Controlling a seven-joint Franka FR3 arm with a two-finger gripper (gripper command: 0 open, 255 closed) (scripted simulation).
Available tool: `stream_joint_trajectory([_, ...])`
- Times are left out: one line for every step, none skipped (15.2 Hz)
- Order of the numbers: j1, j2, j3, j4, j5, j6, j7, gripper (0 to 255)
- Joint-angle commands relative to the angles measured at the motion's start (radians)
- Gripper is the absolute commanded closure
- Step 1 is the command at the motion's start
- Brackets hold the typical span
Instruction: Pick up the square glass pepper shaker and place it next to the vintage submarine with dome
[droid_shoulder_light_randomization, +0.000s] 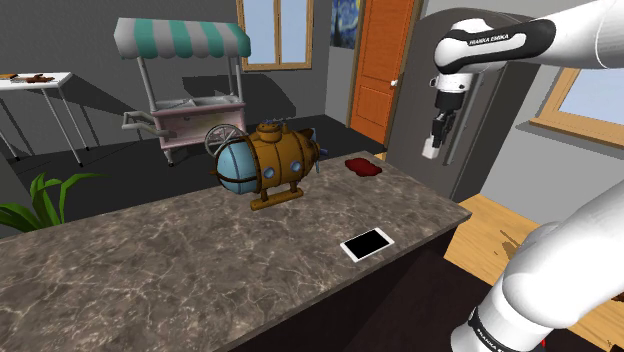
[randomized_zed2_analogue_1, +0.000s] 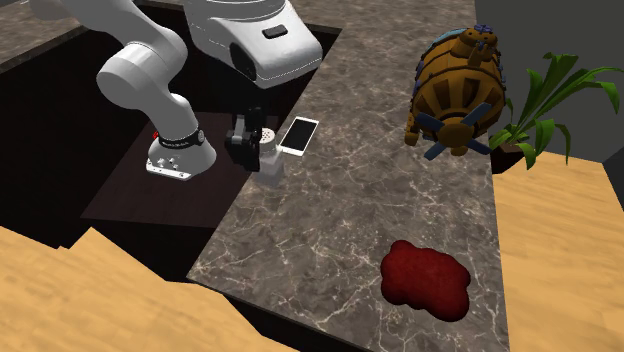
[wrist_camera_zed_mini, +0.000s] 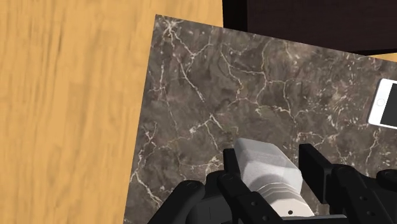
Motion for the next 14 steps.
stream_joint_trajectory([0.001,-0.002,0.003,0.022,0.000,-0.025,-0.001,255])
stream_joint_trajectory([0.001,-0.002,0.004,0.036,0.001,-0.038,-0.001,255])
stream_joint_trajectory([0.002,-0.001,0.005,0.050,0.002,-0.051,-0.002,255])
stream_joint_trajectory([0.003,0.000,0.006,0.064,0.003,-0.065,-0.003,255])
stream_joint_trajectory([0.003,0.001,0.007,0.079,0.004,-0.078,-0.004,255])
stream_joint_trajectory([0.004,0.003,0.008,0.093,0.005,-0.092,-0.005,255])
stream_joint_trajectory([0.005,0.004,0.008,0.108,0.006,-0.105,-0.006,255])
stream_joint_trajectory([0.005,0.006,0.009,0.124,0.008,-0.118,-0.007,255])
stream_joint_trajectory([0.006,0.009,0.010,0.139,0.009,-0.132,-0.009,255])
stream_joint_trajectory([0.007,0.011,0.010,0.155,0.010,-0.145,-0.010,255])
stream_joint_trajectory([0.007,0.014,0.011,0.171,0.012,-0.158,-0.012,255])
stream_joint_trajectory([0.008,0.017,0.011,0.187,0.013,-0.172,-0.013,255])
stream_joint_trajectory([0.009,0.020,0.011,0.204,0.015,-0.185,-0.015,255])
stream_joint_trajectory([0.009,0.024,0.011,0.220,0.016,-0.199,-0.017,255])
